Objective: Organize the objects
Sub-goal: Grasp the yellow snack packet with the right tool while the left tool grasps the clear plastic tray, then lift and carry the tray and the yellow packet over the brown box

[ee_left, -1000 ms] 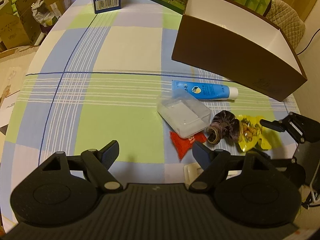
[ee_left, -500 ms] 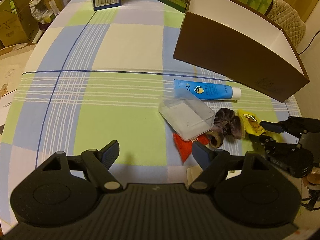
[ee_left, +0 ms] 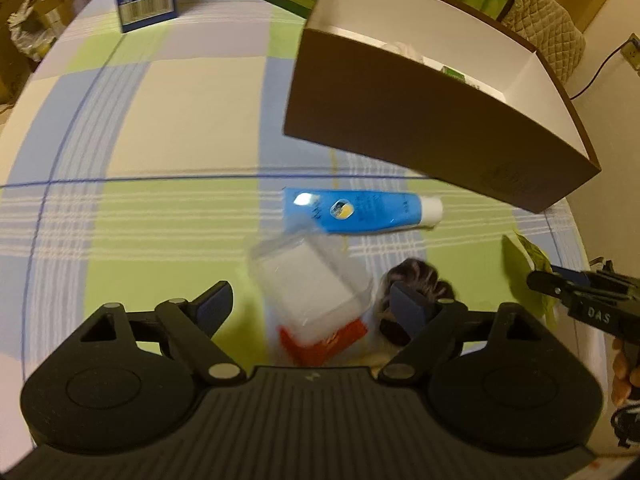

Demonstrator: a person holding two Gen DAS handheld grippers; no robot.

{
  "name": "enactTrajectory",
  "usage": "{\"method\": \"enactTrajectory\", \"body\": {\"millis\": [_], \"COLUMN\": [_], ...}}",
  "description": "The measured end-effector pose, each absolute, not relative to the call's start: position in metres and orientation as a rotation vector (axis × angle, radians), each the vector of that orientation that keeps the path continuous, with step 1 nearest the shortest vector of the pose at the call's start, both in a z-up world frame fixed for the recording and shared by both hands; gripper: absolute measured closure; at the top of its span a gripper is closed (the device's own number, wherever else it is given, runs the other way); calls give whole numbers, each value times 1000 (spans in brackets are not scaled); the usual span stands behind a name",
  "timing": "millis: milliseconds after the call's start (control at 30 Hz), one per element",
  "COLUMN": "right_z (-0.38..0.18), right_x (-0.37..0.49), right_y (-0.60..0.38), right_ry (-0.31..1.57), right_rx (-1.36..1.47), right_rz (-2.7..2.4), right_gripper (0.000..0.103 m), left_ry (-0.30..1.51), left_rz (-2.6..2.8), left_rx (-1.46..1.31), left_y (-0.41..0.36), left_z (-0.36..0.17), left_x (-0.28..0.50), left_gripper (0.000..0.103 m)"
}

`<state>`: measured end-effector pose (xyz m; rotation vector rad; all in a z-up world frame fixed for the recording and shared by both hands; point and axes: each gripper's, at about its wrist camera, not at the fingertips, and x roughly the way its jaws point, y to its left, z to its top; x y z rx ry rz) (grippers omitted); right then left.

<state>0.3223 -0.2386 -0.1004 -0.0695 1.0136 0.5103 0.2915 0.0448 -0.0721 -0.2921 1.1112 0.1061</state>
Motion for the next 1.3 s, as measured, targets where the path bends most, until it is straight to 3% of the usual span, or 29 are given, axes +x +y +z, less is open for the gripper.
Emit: {"method": "enactTrajectory", "body": {"millis": [300, 433, 733, 1300], "right_z": [-98, -99, -97, -82], "right_x": [324, 326, 326, 317], "right_y": [-263, -268, -274, -262], "right_ry": [1009, 1009, 1003, 967], "right_rx": [-30, -19, -14, -43], "right_rz": [422, 398, 372, 423], "right_gripper": [74, 74, 74, 74], "left_ry": [1204, 1231, 1240, 1111], "left_rz": [116, 145, 167, 189], "left_rx": [-298, -278, -254, -204], "left_y": [48, 43, 44, 60], "left_z": [-93, -101, -110, -66], "left_x": [331, 336, 335, 310], "left_gripper": [24, 34, 47, 48]}}
